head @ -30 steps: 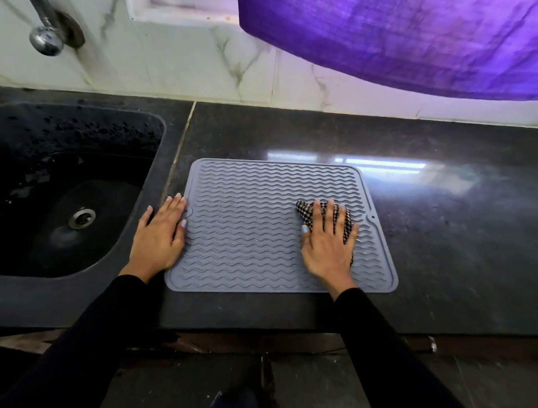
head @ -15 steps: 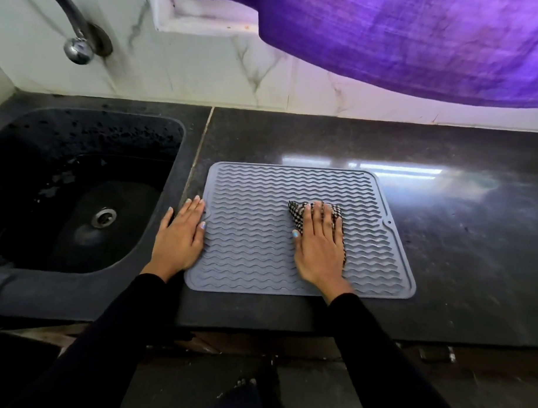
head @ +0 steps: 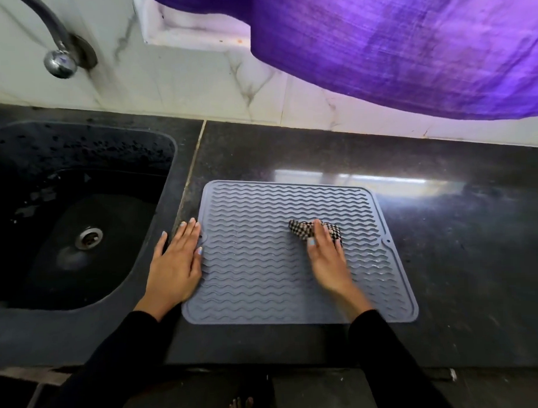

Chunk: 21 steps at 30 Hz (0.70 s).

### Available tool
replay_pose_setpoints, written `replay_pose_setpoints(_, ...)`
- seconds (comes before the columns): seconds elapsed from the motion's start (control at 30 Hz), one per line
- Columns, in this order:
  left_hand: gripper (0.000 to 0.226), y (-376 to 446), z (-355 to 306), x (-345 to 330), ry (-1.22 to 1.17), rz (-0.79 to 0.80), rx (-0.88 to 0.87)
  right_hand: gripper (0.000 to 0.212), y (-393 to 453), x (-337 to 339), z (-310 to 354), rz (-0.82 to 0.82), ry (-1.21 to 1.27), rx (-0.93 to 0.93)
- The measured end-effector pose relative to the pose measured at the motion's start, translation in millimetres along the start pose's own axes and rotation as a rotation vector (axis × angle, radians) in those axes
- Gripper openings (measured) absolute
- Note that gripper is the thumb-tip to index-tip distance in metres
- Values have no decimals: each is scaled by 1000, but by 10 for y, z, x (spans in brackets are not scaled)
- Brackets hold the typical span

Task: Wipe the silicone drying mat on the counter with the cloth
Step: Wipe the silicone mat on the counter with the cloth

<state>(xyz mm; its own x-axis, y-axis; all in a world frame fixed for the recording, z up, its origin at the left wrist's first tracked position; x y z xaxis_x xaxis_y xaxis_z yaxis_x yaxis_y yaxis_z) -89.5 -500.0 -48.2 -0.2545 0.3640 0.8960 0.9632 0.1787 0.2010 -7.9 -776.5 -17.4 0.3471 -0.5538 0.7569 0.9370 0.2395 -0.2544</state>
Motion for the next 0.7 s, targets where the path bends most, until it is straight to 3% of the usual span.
replay_pose_setpoints(0.07,64,-7,-1,7,-7,0,-1,45,-35,224,28,-8,566,-159)
replay_pose_setpoints(0.13,66,-2,-9,10,-12,-3,2,44,-107,377,168,-130,763,-159)
replay_pose_setpoints(0.2,67,-3,-14,8,-17,-11,6,47,-200,293,405,-177,517,-34)
replay_pose_setpoints(0.3,67,-10,-10,8,-29,-18,6,57,-316,-257,587,-97,-125,188)
replay_pose_setpoints(0.37,66,-12,-16,13,-30,-18,4,63,-370,-588,544,-167,-440,278)
replay_pose_setpoints(0.43,65,-13,-18,14,-23,-18,2,69,-350,-678,523,-213,-528,284)
replay_pose_setpoints(0.6,62,-7,-13,11,-25,-22,-5,73,-266,-626,511,-93,-556,329)
replay_pose_setpoints(0.7,62,-3,-23,4,-24,-15,-8,61,-258,-544,517,-20,-472,322)
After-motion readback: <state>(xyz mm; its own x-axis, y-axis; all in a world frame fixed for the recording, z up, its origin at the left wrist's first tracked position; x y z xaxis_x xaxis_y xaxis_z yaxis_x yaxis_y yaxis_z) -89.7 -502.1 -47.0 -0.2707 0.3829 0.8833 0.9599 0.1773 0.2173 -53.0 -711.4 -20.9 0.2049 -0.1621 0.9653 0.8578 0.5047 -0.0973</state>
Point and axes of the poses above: each hand's wrist, its own y-axis towards the middle knuckle, its own x-axis out of the back of the hand, z = x × y, the point moved 3 cm from there along y, towards the middle knuckle, and after that the axes turned 7 degrees about -y, right-handed, at the moved point
